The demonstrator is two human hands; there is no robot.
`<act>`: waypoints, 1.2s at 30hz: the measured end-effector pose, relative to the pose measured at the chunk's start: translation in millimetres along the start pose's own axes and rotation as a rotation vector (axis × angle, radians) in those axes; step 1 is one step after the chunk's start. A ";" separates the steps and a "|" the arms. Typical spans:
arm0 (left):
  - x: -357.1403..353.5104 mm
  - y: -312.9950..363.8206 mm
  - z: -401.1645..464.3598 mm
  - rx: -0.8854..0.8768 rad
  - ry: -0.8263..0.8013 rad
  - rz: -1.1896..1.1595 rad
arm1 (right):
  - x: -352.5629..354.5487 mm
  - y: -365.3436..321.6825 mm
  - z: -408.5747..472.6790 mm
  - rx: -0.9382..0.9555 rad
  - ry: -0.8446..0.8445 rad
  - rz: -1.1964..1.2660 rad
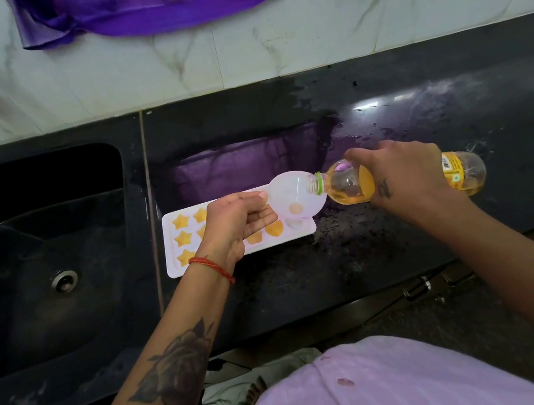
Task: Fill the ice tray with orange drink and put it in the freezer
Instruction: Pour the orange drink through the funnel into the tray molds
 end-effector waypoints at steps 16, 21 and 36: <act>0.2 -1.5 -2.0 0.004 0.010 0.008 | 1.3 -1.2 2.3 0.012 -0.033 -0.040; -1.5 -1.1 -4.1 0.009 0.018 0.008 | 0.3 0.9 3.0 0.014 -0.035 -0.037; -5.5 -2.3 -18.4 -0.017 0.109 -0.055 | 2.5 11.6 10.9 0.112 -0.004 0.074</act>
Point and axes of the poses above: each hand's wrist, its own z-axis towards the middle knuckle, its own x-axis out of the back of the hand, y = z × x, the point moved 3 cm from there along z, towards the middle knuckle
